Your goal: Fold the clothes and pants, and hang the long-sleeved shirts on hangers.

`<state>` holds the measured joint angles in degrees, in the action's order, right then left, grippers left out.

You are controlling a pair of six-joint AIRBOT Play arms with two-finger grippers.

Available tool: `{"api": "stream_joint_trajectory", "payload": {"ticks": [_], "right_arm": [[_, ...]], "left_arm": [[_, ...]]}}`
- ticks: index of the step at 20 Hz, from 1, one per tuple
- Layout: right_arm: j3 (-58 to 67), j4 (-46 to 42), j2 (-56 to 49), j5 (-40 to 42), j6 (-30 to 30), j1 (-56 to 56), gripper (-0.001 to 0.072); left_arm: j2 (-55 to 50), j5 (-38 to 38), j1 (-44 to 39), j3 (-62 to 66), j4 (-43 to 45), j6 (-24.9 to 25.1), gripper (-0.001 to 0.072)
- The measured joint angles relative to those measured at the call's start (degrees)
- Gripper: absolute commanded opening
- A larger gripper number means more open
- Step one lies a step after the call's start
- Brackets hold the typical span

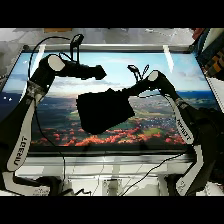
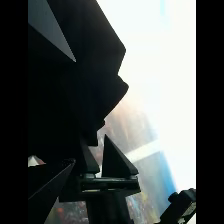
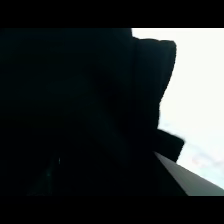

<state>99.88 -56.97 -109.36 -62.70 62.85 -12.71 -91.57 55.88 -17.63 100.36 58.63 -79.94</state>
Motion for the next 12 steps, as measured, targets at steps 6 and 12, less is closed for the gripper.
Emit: {"api": "stream_joint_trajectory", "payload": {"ticks": [6, 12], "right_arm": [[0.0, -5.27, -2.19, -0.72, 6.69, -0.11, 0.063], [0.0, -2.21, -5.99, -5.88, 9.25, 2.86, 0.063]], "left_arm": [[0.02, 1.73, 0.0, 0.0, 0.04, 0.0, 0.07], [0.02, 2.54, 0.0, 0.0, 0.04, -0.02, 0.07]]}}
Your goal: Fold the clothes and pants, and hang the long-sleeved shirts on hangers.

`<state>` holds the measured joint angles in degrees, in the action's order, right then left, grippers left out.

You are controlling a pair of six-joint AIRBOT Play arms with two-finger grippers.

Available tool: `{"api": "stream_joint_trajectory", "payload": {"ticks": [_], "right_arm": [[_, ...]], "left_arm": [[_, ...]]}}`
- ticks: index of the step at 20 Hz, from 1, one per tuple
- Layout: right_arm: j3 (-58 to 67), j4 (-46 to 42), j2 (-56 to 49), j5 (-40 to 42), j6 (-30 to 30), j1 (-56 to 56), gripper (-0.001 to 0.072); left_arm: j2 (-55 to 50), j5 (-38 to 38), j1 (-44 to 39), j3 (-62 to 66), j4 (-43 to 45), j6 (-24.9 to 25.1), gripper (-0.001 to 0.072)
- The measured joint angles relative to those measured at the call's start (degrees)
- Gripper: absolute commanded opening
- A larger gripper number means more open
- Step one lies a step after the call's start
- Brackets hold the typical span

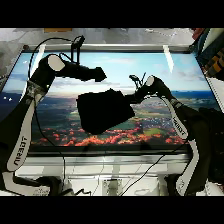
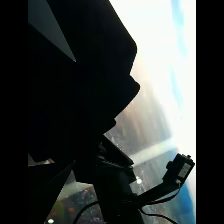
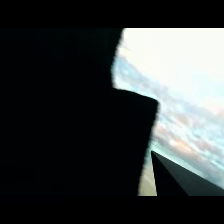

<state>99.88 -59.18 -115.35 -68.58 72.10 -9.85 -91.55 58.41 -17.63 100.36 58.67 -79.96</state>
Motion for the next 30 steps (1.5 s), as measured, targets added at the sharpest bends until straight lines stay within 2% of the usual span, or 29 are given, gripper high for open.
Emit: {"api": "stream_joint_trajectory", "payload": {"ticks": [6, 10, 11, 12, 13, 14, 15, 18, 22, 26, 30], "right_arm": [[0.04, 14.4, -4.24, -6.03, 2.05, 5.14, 0.0642], [-0.02, 24.81, -7.72, -8.17, 3.17, 2.47, 0.0638], [-0.02, 26.64, -8.35, -8.09, 3.19, 1.01, 0.0615], [-0.04, 27.89, -8.79, -7.63, 3.23, -0.59, 0.0489], [-0.07, 28.48, -9.11, -6.64, 3.26, -2.1, 0.0254], [-0.09, 28.74, -9.31, -5.4, 3.32, -3.63, 0.0061], [-0.11, 30.25, -9.29, -4.72, 3.41, -5.01, 0.0026], [-0.09, 33.48, -8.31, -2.45, 1.62, -7.41, 0.0025], [-0.07, 37.13, -3.1, -1.88, -4.66, -5.14, 0.0025], [-0.02, 39.01, 7.23, -2.27, -9.07, 3.1, 0.0025], [-0.02, 38.53, 19.37, -3.39, -8.04, 15.56, 0.0025]], "left_arm": [[0.0, 0.31, 0.04, 0.0, 0.02, 0.02, 0.0699], [0.0, 0.33, 0.04, 0.0, 0.0, 0.0, 0.07], [0.0, 0.35, 0.07, 0.0, 0.0, 0.02, 0.07], [0.0, 0.35, 0.11, 0.0, 0.0, 0.02, 0.07], [0.0, 0.35, 0.17, 0.0, 0.02, 0.02, 0.0695], [0.0, 0.35, 0.28, 0.0, 0.02, 0.44, 0.0678], [0.0, 0.35, 0.35, 0.0, 0.07, 1.01, 0.0678], [0.59, 0.37, 0.59, 0.0, 1.4, 3.98, 0.0678], [4.48, 0.39, 0.79, 0.0, 5.55, 5.9, 0.0678], [11.72, 0.39, 0.9, 0.0, 9.31, 6.49, 0.0678], [20.2, 0.39, 0.9, 0.0, 10.93, 6.71, 0.0678]]}}
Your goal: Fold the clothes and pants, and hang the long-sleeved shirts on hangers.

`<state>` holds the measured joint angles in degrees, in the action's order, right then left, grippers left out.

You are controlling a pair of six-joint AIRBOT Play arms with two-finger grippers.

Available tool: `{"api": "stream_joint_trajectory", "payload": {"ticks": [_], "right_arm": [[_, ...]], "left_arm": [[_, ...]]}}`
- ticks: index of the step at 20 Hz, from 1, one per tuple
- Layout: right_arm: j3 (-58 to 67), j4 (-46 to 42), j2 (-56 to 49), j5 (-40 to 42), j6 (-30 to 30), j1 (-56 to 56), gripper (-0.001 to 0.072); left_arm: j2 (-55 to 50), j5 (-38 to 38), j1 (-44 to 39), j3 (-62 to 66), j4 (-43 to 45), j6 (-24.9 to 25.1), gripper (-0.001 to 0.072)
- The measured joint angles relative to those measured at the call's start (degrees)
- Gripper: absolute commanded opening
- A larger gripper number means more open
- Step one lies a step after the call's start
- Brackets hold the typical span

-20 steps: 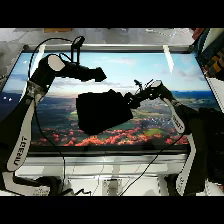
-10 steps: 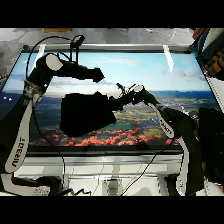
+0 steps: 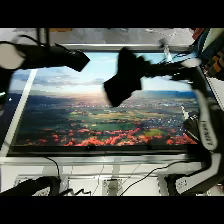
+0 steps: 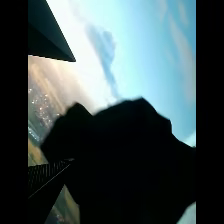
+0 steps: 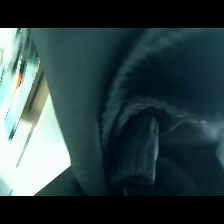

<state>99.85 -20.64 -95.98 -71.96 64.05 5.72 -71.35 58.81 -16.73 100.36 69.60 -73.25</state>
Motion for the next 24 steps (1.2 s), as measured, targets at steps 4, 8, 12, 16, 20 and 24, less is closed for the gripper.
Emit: {"api": "stream_joint_trajectory", "payload": {"ticks": [4, 8, 12, 16, 20, 24], "right_arm": [[0.0, -7.48, 10.6, -0.87, 6.29, 15.52, 0.0026], [0.0, -19.08, 17.11, -1.31, 15.08, 32.7, 0.0025], [-0.11, -26.38, 19.28, -4.22, 20.79, 48.3, 0.0025], [-0.15, -33.9, 20.06, -10.84, 27.78, 58.66, 0.0025], [-0.15, -46.36, 21.79, -18.1, 34.03, 62.84, 0.0026], [-0.17, -57.79, 22.77, -27.19, 36.17, 64.02, 0.0326]], "left_arm": [[7.34, -0.02, 0.0, 0.02, 0.66, 0.0, 0.0677], [12.26, -0.02, 0.04, 0.04, 0.9, 0.02, 0.0678], [14.36, -0.35, 0.04, 0.04, 1.07, 0.02, 0.0678], [14.82, -0.96, 0.04, 0.04, 1.11, 0.02, 0.0678], [14.93, -1.29, 0.04, 0.04, 1.11, 0.04, 0.0678], [14.95, -1.31, 0.04, 0.02, 1.11, 0.04, 0.0679]]}}
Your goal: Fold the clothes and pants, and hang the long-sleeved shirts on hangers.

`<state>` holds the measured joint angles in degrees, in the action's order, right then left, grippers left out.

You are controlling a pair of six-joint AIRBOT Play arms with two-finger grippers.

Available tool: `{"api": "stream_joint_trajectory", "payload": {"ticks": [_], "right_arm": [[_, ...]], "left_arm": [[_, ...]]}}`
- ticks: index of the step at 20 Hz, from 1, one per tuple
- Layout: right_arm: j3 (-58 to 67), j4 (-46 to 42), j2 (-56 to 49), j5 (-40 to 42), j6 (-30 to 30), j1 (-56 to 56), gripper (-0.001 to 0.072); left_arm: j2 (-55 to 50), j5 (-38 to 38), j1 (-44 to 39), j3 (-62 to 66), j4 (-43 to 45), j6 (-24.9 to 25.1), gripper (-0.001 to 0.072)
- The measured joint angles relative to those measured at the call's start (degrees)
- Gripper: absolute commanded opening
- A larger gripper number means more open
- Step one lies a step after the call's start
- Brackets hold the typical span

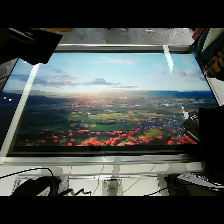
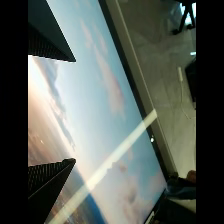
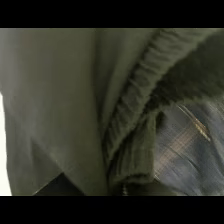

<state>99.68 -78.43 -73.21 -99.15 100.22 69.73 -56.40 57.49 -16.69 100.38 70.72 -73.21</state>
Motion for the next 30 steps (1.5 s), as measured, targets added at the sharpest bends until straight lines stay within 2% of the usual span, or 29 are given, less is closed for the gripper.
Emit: {"api": "stream_joint_trajectory", "payload": {"ticks": [1, 2, 8, 9, 11, 12, 17, 21, 27, 30], "right_arm": [[-0.04, -1.64, 0.2, -1.51, 0.39, 0.15, 0.0639], [-0.04, -3.06, 0.33, -2.54, 0.96, 0.24, 0.0705], [-0.11, -5.38, 0.63, -5.16, 3.63, 0.44, 0.0698], [-0.11, -4.57, 0.63, -5.16, 3.78, 0.44, 0.0638], [-0.11, -2.49, 0.63, -4.74, 3.76, 0.44, 0.0182], [-0.11, -1.05, 0.61, -4.44, 3.76, 0.44, 0.0026], [-0.22, 11.06, 0.59, -2.12, 0.37, -3.67, 0.0025], [-0.22, 14.56, 0.92, -1.14, -2.1, -18.67, 0.0024], [-0.24, -0.07, 1.03, 9.68, -8.59, -52.33, 0.0024], [-0.24, -9.42, 1.03, 15.52, -10.27, -64.87, 0.0025]], "left_arm": [[0.0, 0.0, 0.0, 0.0, 0.0, 0.0, 0.068], [0.0, 0.0, 0.0, 0.0, -0.02, 0.0, 0.068], [0.0, -0.02, 0.0, 0.0, -0.02, 0.0, 0.068], [0.0, -0.02, 0.0, 0.0, -0.02, 0.0, 0.068], [0.0, -0.02, 0.0, 0.0, -0.02, -0.02, 0.068], [0.0, -0.02, 0.0, 0.0, -0.04, 0.0, 0.068], [0.0, -0.02, 0.0, 0.0, -0.04, -0.02, 0.0679], [0.0, -0.02, 0.0, 0.0, -0.04, 0.0, 0.0679], [0.0, -0.02, 0.0, 0.0, -0.04, 0.0, 0.068], [0.0, -0.02, 0.0, 0.0, -0.04, 0.0, 0.0679]]}}
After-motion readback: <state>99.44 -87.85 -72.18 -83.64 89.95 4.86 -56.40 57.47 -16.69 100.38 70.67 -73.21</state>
